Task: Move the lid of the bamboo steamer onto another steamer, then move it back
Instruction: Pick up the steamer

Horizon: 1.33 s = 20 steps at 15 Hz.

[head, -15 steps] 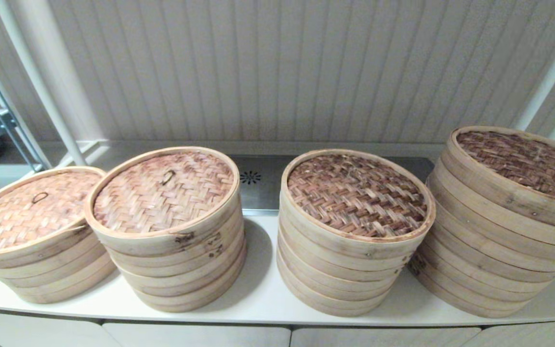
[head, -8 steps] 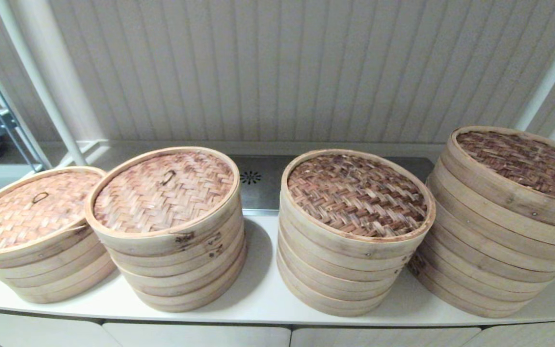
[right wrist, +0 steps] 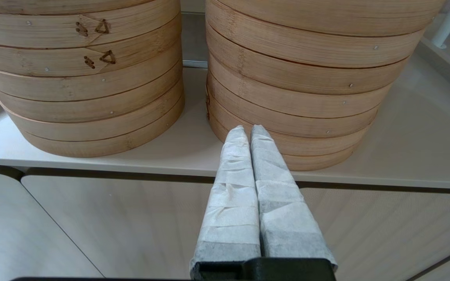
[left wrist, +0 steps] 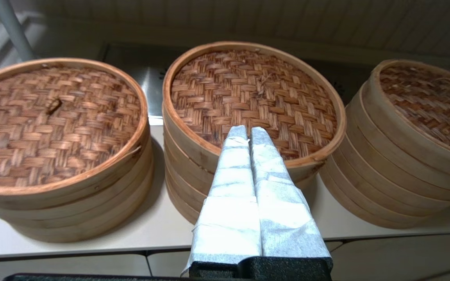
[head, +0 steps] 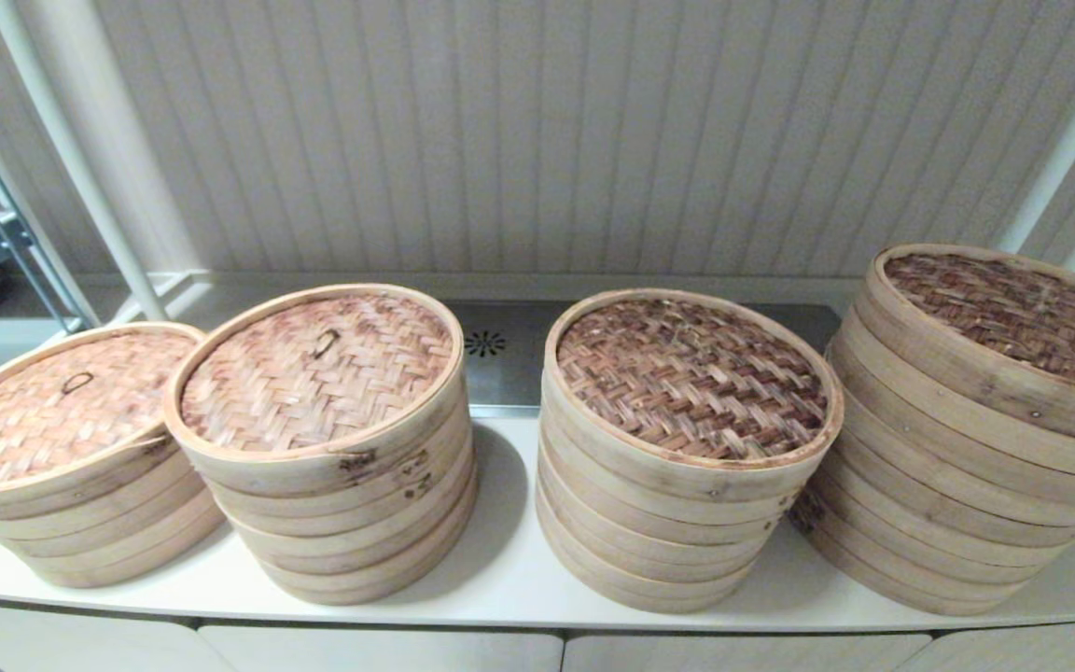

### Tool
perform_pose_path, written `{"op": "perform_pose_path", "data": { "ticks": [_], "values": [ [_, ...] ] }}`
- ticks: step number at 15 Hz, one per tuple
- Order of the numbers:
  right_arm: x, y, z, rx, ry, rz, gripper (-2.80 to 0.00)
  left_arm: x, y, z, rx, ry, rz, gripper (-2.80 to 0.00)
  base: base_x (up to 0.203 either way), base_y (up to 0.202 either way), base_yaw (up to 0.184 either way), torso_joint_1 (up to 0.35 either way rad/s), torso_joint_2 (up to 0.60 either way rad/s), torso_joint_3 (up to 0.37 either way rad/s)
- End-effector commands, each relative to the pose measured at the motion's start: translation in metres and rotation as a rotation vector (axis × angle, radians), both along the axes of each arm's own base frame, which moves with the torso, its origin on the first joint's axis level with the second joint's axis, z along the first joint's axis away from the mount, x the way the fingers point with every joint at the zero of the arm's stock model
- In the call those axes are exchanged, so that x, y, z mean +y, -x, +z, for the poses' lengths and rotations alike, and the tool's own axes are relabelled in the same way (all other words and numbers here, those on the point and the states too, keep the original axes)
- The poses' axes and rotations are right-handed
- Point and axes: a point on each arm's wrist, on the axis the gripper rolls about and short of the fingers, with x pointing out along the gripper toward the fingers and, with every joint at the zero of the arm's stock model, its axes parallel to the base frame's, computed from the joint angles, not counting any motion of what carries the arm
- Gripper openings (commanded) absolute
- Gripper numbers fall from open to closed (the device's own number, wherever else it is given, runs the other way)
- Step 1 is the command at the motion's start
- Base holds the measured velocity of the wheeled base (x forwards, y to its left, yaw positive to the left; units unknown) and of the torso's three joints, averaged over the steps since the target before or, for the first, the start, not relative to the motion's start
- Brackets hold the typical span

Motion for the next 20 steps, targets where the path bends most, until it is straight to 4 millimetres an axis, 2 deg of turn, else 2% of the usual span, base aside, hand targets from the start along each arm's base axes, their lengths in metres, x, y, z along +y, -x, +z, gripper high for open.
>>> {"op": "perform_pose_path", "data": {
  "ticks": [1,7,12,13,16,20],
  "values": [
    [0.0,0.0,0.0,-0.003,0.001,0.0,-2.8,-0.001,-0.051,0.003,0.136,0.002,-0.009,-2.8,0.0,0.0,0.0,0.0,0.0,0.0],
    [0.0,0.0,0.0,-0.003,0.001,0.0,-2.8,-0.018,-0.144,-0.002,0.325,-0.011,-0.099,-2.8,0.0,0.0,0.0,0.0,0.0,0.0],
    [0.0,0.0,0.0,-0.003,0.001,0.001,-2.8,-0.032,-0.184,-0.015,0.376,-0.027,-0.134,-2.8,0.0,0.0,0.0,0.0,0.0,0.0],
    [0.0,0.0,0.0,-0.003,0.001,0.001,-2.8,-0.033,-0.188,-0.016,0.368,-0.03,-0.133,0.0,0.0,0.0,0.0,0.0,0.0,0.0],
    [0.0,0.0,0.0,-0.003,0.001,0.0,-2.8,-0.039,-0.197,-0.02,0.376,-0.049,-0.156,0.0,0.0,0.0,0.0,0.0,0.0,0.0],
    [0.0,0.0,0.0,-0.003,0.001,0.001,-2.8,-0.058,-0.216,-0.022,0.362,-0.074,-0.185,0.0,0.0,0.0,0.0,0.0,0.0,0.0]
  ]
}}
